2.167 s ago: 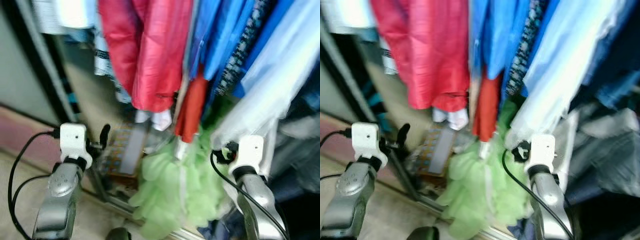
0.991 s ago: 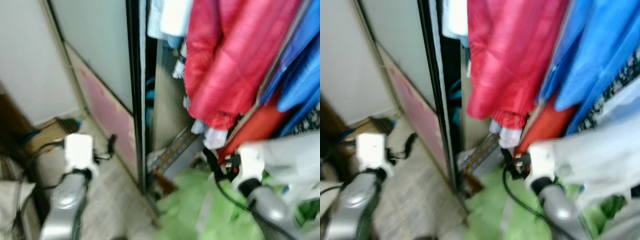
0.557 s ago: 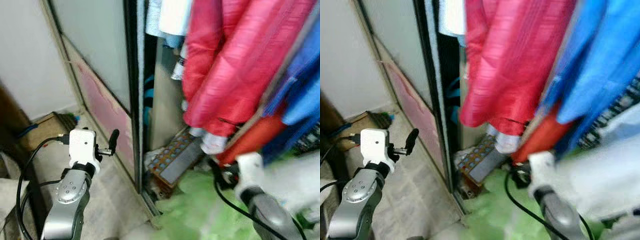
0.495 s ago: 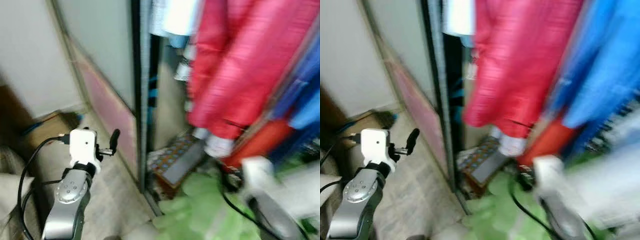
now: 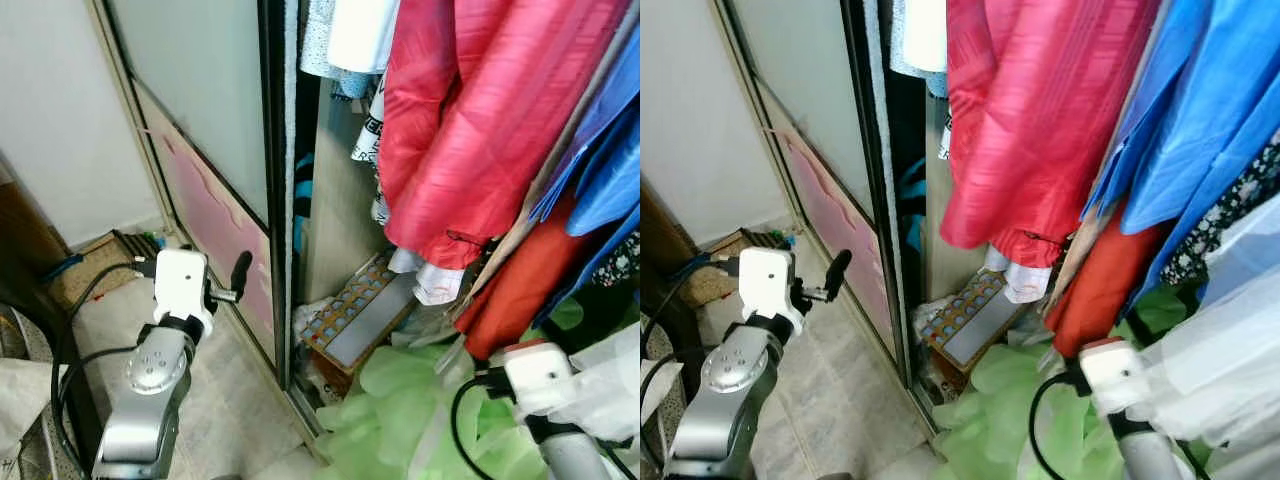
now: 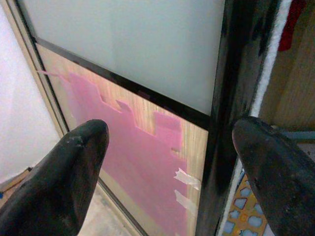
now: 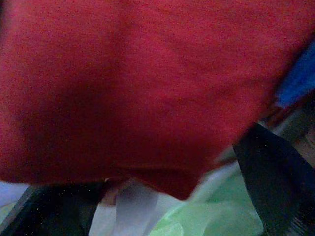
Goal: Clean up the room
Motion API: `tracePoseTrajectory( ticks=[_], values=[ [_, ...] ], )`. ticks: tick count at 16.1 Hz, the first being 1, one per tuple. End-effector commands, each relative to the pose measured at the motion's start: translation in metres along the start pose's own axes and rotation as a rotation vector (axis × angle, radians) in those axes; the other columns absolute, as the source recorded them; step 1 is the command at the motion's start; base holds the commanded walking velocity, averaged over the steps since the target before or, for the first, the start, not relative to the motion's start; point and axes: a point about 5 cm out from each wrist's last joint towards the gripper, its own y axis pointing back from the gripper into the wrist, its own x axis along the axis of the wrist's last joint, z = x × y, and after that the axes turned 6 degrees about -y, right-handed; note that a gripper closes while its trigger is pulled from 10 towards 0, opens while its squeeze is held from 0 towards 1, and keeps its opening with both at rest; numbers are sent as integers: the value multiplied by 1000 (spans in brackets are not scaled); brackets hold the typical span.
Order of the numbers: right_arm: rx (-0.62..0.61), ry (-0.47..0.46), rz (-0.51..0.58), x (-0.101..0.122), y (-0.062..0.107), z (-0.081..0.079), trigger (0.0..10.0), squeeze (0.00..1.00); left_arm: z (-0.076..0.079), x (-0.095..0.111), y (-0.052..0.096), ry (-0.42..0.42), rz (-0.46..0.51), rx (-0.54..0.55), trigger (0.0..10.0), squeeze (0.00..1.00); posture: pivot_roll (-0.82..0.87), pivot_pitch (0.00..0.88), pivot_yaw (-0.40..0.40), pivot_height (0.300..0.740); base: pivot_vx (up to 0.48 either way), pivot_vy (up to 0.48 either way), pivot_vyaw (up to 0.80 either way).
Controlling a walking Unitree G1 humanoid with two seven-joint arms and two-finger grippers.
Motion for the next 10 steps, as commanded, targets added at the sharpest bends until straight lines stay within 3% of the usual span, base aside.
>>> tracePoseTrajectory(
  ticks=[1, 5, 7, 8, 9, 10],
  values=[
    [68, 31, 67, 3, -6, -5, 10000, 0, -1, -2, -1, -8, -4, -1, 10000, 0, -85, 0, -46, 740, 0, 0, 0],
    [242, 69, 158, 1, -29, -26, 10000, 0, 3, -2, -3, -7, 5, -2, 10000, 0, -75, 0, -49, 740, 0, 0, 0],
    [274, 69, 177, 7, -35, -33, 10000, 0, 3, -3, -3, -8, 4, 0, 10000, 0, -72, 0, -56, 740, 0, 0, 0],
    [246, -123, 43, -2, -28, -28, 10000, 0, 4, -4, -3, -4, 1, -7, 10000, 0, -73, 0, -57, 740, 0, 0, 0],
    [237, -164, 5, -6, -27, -28, 10000, 0, 4, -4, -3, -3, 0, -10, 10000, 0, -73, 0, -57, 740, 0, 0, 0],
    [90, -321, -114, -24, -17, -17, 10000, 0, 7, -4, -3, 1, -2, -27, 10000, 0, -77, 0, -54, 740, 0, 0, 0]
  ],
)
